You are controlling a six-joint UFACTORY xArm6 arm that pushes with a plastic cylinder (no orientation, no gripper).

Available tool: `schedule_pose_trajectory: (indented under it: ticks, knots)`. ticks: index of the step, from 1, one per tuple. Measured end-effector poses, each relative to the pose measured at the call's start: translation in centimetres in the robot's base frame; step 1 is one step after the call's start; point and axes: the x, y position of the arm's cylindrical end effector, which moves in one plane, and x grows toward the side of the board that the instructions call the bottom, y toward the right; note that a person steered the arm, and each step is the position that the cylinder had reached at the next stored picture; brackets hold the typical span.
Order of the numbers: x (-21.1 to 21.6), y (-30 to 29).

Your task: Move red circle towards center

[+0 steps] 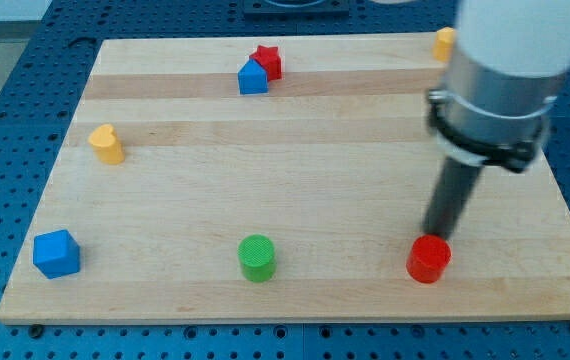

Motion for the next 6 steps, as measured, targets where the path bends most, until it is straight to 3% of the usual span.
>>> schedule_pose_trajectory:
  ticks: [1, 2, 3, 4, 6]
  knots:
    - [-0.1, 5.8]
    - [4.8, 7.2]
    - [6.9, 2.7]
    - [5.3, -5.0]
    - [-4.5, -14.6]
